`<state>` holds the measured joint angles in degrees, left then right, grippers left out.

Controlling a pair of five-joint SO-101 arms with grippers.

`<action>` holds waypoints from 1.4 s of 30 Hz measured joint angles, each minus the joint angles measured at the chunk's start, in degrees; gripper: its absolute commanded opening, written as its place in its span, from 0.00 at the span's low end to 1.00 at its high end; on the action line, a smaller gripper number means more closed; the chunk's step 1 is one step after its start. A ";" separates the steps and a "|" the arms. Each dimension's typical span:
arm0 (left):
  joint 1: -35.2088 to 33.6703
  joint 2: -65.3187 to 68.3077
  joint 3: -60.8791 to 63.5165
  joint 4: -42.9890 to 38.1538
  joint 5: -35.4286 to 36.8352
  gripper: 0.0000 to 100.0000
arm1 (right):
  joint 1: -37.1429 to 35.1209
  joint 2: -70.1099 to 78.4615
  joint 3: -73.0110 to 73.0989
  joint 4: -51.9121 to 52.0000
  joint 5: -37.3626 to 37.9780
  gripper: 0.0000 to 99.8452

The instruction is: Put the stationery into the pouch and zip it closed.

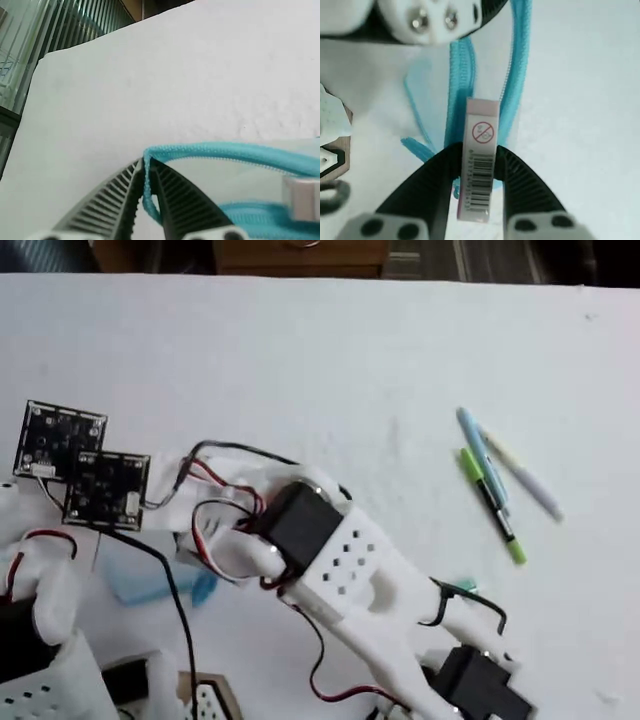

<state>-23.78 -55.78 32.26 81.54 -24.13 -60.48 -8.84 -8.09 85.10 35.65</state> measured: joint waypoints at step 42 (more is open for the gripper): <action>-0.35 0.00 0.00 -0.09 1.58 0.02 | -5.36 6.24 -21.71 11.34 0.26 0.22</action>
<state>-24.13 -55.78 32.26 81.45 -22.55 -65.85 -2.59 -29.80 96.44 35.91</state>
